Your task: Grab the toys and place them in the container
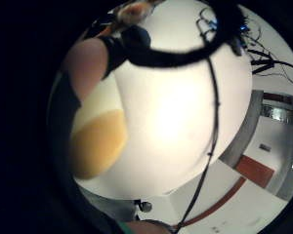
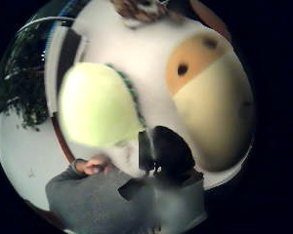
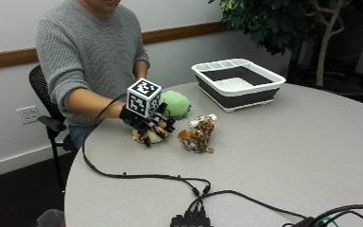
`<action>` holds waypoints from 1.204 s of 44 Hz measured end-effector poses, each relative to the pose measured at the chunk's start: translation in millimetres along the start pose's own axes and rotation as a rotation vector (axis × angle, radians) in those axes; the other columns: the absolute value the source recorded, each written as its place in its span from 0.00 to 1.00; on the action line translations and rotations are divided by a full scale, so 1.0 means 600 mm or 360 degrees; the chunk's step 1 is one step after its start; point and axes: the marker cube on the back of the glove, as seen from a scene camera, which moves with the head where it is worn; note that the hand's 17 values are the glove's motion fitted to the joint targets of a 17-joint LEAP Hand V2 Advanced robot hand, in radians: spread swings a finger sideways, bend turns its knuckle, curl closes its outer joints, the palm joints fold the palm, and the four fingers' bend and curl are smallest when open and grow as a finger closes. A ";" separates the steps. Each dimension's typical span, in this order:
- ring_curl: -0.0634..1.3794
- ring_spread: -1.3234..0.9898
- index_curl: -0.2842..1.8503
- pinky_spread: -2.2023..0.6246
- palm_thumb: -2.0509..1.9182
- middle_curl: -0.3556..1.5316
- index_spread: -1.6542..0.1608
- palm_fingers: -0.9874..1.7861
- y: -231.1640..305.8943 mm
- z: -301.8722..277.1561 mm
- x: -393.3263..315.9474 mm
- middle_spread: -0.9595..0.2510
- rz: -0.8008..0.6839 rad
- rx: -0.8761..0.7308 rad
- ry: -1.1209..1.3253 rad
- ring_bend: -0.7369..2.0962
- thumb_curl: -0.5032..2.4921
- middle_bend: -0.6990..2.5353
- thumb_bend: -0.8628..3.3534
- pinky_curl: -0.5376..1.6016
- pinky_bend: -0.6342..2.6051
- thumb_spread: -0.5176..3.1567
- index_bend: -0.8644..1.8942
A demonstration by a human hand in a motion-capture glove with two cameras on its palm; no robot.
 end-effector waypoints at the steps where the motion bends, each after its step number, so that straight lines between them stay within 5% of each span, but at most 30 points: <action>1: 0.20 0.49 0.29 0.78 0.53 0.30 0.70 0.35 -0.002 0.007 0.001 0.61 0.0007 0.0001 -0.0007 0.38 0.25 0.26 0.20 0.42 0.48 0.52 0.37; 13: 0.24 0.51 0.28 0.77 0.57 0.29 0.70 0.38 -0.010 0.010 0.005 0.63 0.0016 0.0130 0.0031 0.44 0.28 0.26 0.21 0.45 0.57 0.51 0.37; 21: 0.29 0.43 0.27 0.68 0.64 0.33 0.69 0.61 -0.026 -0.010 0.010 0.60 -0.0022 0.0434 -0.0129 0.57 0.32 0.34 0.24 0.42 0.54 0.50 0.37; 25: 0.33 0.40 0.31 0.66 0.67 0.37 0.68 0.73 -0.030 -0.076 0.015 0.57 -0.0049 0.0498 -0.0205 0.60 0.35 0.39 0.25 0.42 0.51 0.46 0.45; 31: 0.39 0.38 0.36 0.65 0.67 0.42 0.69 0.73 -0.022 -0.218 -0.004 0.56 -0.0147 0.0696 -0.0220 0.62 0.37 0.44 0.25 0.43 0.49 0.42 0.50; 42: 0.44 0.36 0.42 0.63 0.67 0.47 0.69 0.70 -0.057 -0.352 -0.165 0.56 -0.0444 0.0765 -0.0264 0.64 0.42 0.47 0.25 0.46 0.50 0.34 0.53; 53: 0.47 0.34 0.47 0.63 0.67 0.52 0.69 0.65 -0.183 -0.347 -0.544 0.55 -0.0776 0.0618 -0.0170 0.65 0.45 0.48 0.24 0.47 0.52 0.30 0.53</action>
